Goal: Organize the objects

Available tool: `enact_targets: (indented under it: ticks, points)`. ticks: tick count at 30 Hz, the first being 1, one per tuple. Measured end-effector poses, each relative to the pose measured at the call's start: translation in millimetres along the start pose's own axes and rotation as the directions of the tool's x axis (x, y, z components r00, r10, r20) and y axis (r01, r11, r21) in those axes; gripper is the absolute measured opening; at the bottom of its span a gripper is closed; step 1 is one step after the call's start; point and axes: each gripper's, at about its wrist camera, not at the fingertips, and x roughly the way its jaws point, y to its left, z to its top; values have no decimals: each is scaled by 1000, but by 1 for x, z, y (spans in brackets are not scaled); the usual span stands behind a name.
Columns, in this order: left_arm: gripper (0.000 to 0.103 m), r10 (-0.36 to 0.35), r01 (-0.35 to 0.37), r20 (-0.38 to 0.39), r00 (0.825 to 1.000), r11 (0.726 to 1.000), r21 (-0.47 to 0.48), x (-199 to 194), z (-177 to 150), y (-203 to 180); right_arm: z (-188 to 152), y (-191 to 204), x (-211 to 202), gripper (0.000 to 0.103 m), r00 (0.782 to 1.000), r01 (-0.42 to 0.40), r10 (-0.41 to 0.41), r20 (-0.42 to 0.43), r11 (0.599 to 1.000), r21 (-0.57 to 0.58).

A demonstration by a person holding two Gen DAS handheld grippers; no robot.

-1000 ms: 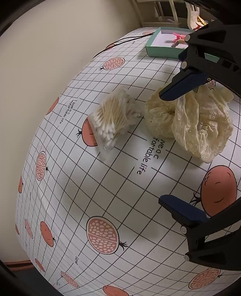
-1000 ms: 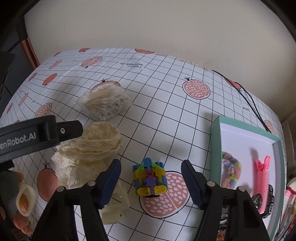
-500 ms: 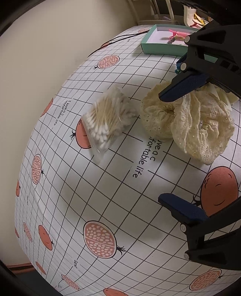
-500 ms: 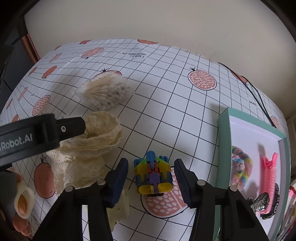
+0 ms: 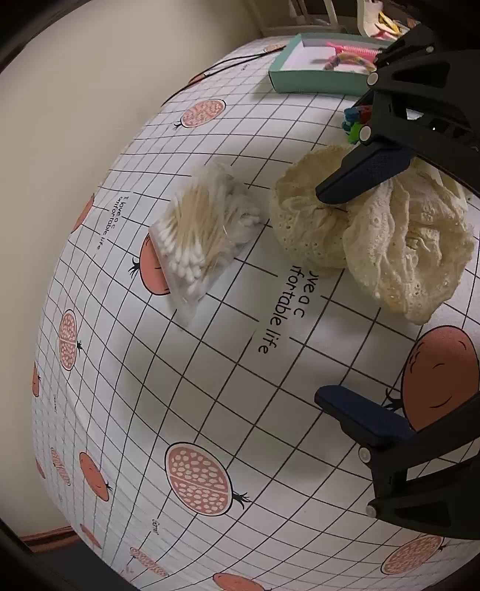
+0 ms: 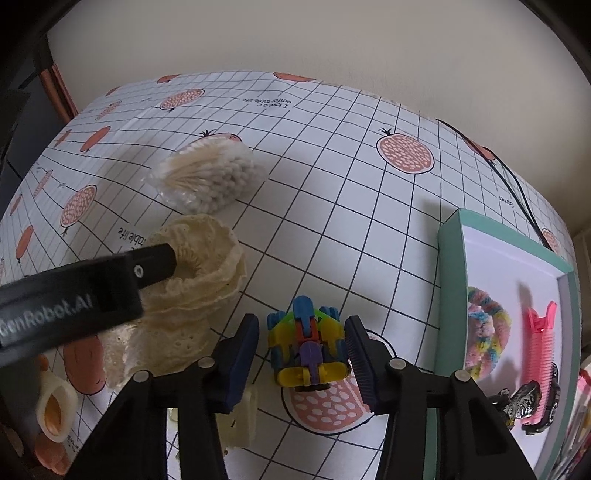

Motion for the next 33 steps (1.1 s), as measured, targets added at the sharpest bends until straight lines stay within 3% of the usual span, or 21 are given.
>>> enact_targets:
  ticks: [3,7,13,16,33]
  points:
    - [99,12,-12,6,1000,1000,5,1,-1,-2,0,0,0,51,1000,-4,4,-1,1000,2]
    - [86,50,-50,22,999,998,24,-1,-2,-4,0,-2,0,50,1000,-16,16,-9,1000,21]
    - [76,77,-79,46,996,996,38,-2,-5,-5,-2,-1,-1,50,1000,-17,17,-6,1000,10]
    - [75,73,-75,53,996,997,30,-3,-6,-5,-4,-1,-1,50,1000,-22,22,2,1000,0]
    - [34,41,-39,58,997,999,-27,-7,-13,-7,-8,3,-5,39,999,-36,36,2,999,-25]
